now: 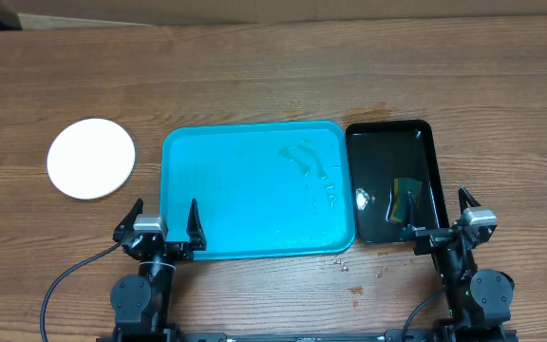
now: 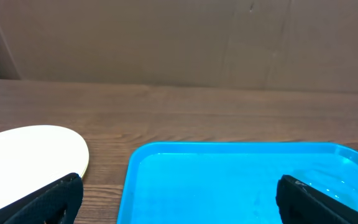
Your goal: Clean dirty plates on tray and stack at the side
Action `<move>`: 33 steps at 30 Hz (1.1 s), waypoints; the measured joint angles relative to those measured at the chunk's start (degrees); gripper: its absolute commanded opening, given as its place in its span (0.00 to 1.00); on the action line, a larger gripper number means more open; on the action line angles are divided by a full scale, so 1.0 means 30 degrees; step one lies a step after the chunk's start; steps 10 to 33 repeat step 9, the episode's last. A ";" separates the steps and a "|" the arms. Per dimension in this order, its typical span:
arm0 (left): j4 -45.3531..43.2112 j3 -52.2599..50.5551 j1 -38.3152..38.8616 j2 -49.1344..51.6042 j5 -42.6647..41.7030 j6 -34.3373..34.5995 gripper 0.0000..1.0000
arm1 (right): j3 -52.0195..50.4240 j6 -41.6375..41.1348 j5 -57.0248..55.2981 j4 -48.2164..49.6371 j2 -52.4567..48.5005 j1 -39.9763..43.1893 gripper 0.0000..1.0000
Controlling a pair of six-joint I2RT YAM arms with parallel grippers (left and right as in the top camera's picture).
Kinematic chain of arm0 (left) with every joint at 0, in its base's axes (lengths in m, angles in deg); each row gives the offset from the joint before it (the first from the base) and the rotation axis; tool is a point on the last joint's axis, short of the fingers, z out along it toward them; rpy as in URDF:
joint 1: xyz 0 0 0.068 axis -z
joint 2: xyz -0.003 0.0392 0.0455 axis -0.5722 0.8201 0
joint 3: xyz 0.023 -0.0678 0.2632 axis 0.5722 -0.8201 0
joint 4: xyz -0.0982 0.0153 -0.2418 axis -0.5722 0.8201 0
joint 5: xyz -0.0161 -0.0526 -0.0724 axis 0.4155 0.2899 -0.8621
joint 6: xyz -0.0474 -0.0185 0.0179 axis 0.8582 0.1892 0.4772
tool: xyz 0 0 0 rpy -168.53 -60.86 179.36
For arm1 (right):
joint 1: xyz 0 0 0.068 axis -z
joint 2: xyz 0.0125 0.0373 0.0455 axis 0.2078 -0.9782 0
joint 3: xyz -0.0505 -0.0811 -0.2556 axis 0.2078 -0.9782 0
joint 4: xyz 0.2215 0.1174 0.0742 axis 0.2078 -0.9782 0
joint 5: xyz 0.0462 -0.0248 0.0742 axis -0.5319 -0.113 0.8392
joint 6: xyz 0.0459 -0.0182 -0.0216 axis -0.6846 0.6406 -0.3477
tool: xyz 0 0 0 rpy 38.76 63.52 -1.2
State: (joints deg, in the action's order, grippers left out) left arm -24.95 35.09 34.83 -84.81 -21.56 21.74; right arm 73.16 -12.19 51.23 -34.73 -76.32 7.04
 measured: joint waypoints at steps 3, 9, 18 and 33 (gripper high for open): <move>0.0000 0.0000 0.0000 0.0000 -0.0007 0.0000 1.00 | 0.0007 0.0000 0.0007 0.0000 0.0000 0.0000 1.00; 0.0000 0.0000 0.0000 0.0000 -0.0007 0.0000 1.00 | 0.0007 0.0000 0.0015 0.0000 0.0000 0.0000 1.00; 0.0000 0.0000 0.0000 0.0000 -0.0007 0.0000 1.00 | 0.0007 0.0000 0.0015 0.0000 0.0000 0.0000 1.00; 0.0000 0.0000 0.0000 0.0000 -0.0007 0.0000 1.00 | 0.0007 0.0000 0.0015 0.0000 0.0000 0.0000 1.00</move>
